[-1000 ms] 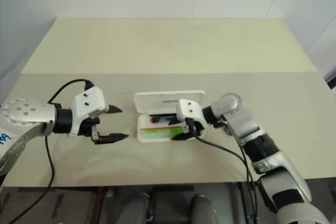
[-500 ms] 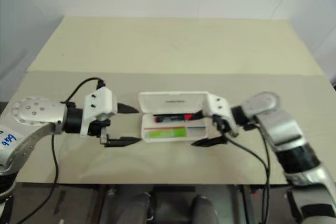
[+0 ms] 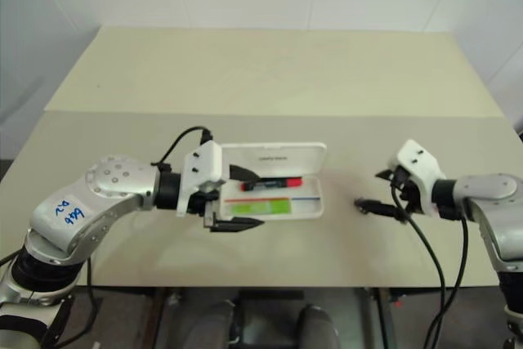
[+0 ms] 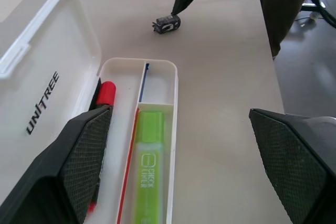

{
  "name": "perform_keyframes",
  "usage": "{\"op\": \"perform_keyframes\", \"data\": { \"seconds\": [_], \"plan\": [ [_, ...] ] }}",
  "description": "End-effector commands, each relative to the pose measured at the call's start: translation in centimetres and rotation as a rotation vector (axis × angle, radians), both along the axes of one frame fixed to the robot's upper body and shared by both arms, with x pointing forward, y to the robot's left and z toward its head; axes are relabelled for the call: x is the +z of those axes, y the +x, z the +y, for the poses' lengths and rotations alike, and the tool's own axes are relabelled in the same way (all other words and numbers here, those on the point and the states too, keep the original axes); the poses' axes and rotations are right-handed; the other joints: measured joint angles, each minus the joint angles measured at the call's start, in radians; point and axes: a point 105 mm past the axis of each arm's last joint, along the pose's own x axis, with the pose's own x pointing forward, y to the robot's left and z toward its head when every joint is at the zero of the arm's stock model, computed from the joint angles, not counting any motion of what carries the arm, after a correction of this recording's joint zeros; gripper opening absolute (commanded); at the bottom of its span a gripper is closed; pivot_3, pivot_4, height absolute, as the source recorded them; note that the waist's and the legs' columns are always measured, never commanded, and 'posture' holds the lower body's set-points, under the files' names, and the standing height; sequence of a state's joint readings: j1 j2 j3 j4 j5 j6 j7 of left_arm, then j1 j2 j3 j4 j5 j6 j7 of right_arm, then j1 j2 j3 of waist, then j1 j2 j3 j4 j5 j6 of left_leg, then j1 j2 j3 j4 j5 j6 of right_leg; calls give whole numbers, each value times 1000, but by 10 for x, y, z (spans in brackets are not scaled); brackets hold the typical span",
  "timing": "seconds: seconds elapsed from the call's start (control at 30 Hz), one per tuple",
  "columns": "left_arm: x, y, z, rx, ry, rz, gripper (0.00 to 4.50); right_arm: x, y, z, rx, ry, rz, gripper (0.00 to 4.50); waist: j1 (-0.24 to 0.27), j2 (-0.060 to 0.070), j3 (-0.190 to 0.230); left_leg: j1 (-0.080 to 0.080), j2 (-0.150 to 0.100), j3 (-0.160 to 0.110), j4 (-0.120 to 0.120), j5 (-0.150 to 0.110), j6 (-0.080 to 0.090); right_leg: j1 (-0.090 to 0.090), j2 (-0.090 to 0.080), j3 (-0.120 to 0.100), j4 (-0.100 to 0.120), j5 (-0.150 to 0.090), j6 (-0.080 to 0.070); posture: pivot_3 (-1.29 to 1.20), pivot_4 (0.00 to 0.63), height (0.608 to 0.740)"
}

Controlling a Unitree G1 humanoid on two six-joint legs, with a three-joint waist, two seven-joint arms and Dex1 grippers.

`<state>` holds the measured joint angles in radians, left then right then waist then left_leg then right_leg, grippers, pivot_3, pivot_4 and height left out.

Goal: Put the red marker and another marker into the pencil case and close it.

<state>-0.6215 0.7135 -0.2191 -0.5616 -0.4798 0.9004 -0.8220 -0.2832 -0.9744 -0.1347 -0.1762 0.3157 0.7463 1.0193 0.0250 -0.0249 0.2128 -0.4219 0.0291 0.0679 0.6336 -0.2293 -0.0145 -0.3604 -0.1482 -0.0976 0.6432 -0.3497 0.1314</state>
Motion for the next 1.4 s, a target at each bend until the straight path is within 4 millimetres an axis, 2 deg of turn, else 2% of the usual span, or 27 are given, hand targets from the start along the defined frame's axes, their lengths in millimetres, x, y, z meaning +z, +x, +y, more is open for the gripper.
{"op": "perform_keyframes", "data": {
  "seconds": [0.03, 0.6, 0.73, 0.83, 0.97, 1.03, 1.13, 1.27, 1.37, 1.4],
  "plan": [
    [5, 1, -1, -15, -1, -39, 4500, 9, -2, 1, -20, -20, -43, 4456, 0, 0, 0, 0, 0, 0, 0, 0, 0, 0, 0, 0, 0, 0, 0, 0, 150, 740],
    [4, 5, 6, 14, 5, -46, 4500, -23, -1, 15, -83, -15, 45, 4456, 0, 0, 0, 0, 0, -1, 0, 0, 0, 0, 0, 0, -1, 0, 0, 0, 150, 740],
    [3, 5, 6, 16, 8, -50, 4500, -32, 0, 16, -101, -29, 75, 3577, 0, 0, 0, 0, 0, -1, 0, 0, 0, 0, 0, 0, -1, 0, 0, 0, 150, 740],
    [4, 5, 6, 18, 8, -53, 4500, -30, 1, 19, -89, -24, 69, 2466, 0, 0, 0, 0, 0, -1, 0, 0, 0, 1, 0, 0, -2, 0, 0, 0, 150, 740],
    [4, 6, 8, 25, 11, -57, 4500, -12, 2, 24, -28, -33, 26, 1076, -1, 0, 0, 0, 0, -1, 0, 0, 0, 0, 0, 0, -1, 0, 0, 0, 150, 740],
    [4, 7, 9, 34, 13, -62, 4500, -1, 0, 33, 41, -32, 10, 437, -1, 0, 0, 0, 0, -1, 0, 0, 0, 0, 0, 0, -1, 0, 0, 0, 150, 740],
    [9, 11, 15, 53, 4, -73, 4500, 21, -7, 55, 180, -19, -23, 378, -3, 0, 0, 0, 0, -1, 0, 0, 0, 0, 0, 0, -1, 0, 0, 0, 150, 740],
    [11, 14, 25, 65, 21, -77, 4500, 44, -27, 98, 420, 40, -46, 378, -3, 0, 0, 0, 1, -1, 0, 0, 0, 0, 1, 0, -2, 0, 0, 0, 150, 740],
    [9, 13, 27, 64, 28, -74, 4500, 41, -33, 122, 518, 56, -34, 378, -2, -1, 0, 0, 1, -1, 0, 0, 0, 0, 1, -1, -1, 0, 0, 0, 150, 740],
    [10, 13, 27, 68, 23, -77, 4500, 35, -27, 129, 529, 45, -43, 378, -2, -1, 0, 0, 0, -1, 0, 0, 0, 0, 0, -1, -1, 0, 0, 0, 150, 740]
  ]
}}
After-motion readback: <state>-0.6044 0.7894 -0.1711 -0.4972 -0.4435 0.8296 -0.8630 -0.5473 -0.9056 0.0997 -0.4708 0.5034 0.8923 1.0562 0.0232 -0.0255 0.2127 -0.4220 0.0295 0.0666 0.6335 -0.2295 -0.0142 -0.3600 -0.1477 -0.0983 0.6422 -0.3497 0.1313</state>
